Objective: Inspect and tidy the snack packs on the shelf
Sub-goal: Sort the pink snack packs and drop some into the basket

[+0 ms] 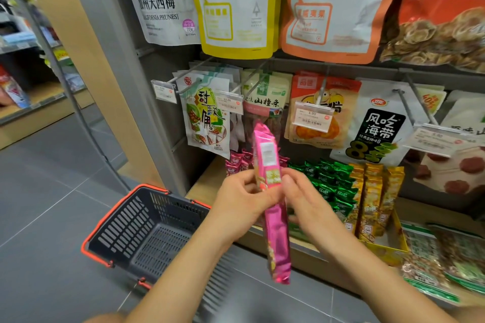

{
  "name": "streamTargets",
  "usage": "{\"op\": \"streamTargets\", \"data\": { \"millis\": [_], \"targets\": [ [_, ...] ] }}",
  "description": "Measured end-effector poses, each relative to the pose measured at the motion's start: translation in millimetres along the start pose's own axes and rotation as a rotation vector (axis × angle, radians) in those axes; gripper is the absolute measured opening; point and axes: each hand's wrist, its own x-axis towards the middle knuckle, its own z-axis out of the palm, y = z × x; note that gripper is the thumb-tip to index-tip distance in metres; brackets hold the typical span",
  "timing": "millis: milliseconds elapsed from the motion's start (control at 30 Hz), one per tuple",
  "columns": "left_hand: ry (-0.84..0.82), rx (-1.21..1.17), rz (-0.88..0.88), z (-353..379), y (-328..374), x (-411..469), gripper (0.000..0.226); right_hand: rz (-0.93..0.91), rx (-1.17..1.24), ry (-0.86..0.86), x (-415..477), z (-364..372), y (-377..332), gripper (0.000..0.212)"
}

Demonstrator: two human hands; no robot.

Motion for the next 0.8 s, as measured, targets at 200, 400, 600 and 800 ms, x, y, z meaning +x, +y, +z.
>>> {"op": "streamTargets", "data": {
  "millis": [200,400,600,800],
  "targets": [
    [0.014,0.552,0.038,17,-7,-8,0.033,-0.031,0.046,0.256,8,-18,-2,0.020],
    [-0.005,0.612,0.023,-2,-7,-5,0.041,0.059,0.326,0.511,10,-44,-4,0.019],
    [-0.042,0.649,-0.029,-24,-2,-3,0.075,0.142,0.460,0.600,12,-52,-2,0.019],
    [-0.013,0.598,-0.027,-40,6,-4,0.041,0.127,0.550,0.612,12,-58,0,0.011]
  ]
}}
